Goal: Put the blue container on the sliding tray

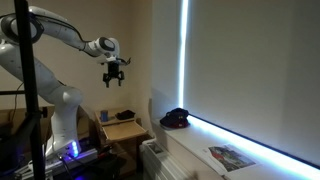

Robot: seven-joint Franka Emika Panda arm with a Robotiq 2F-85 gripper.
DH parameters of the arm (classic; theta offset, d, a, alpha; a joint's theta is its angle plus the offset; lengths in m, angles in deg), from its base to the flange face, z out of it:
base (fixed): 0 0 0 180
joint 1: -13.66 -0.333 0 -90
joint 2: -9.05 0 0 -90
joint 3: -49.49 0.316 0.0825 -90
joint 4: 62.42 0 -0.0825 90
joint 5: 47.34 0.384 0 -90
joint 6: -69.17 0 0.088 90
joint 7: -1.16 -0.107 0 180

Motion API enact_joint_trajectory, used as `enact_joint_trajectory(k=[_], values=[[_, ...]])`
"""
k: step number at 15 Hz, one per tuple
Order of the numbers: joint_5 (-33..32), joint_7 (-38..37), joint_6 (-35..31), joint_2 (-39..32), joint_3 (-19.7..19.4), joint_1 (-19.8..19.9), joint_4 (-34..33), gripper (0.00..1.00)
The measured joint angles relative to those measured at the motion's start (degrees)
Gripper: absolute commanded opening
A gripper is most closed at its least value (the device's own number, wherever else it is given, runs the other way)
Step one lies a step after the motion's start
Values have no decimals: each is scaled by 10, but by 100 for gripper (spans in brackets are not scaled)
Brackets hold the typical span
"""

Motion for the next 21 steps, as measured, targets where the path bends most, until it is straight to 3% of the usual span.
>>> enact_joint_trajectory(k=[4, 7, 10, 13, 16, 21], values=[[7, 1, -3, -11, -6, -2, 12, 100], [90, 0, -99, -45, 0, -51, 55, 100], [157, -3, -213, -90, 44, -114, 77, 100], [171, -14, -295, -141, 107, -158, 69, 100], [168, -26, -306, -182, 147, -172, 45, 100], [168, -26, -303, -180, 143, -171, 46, 100]])
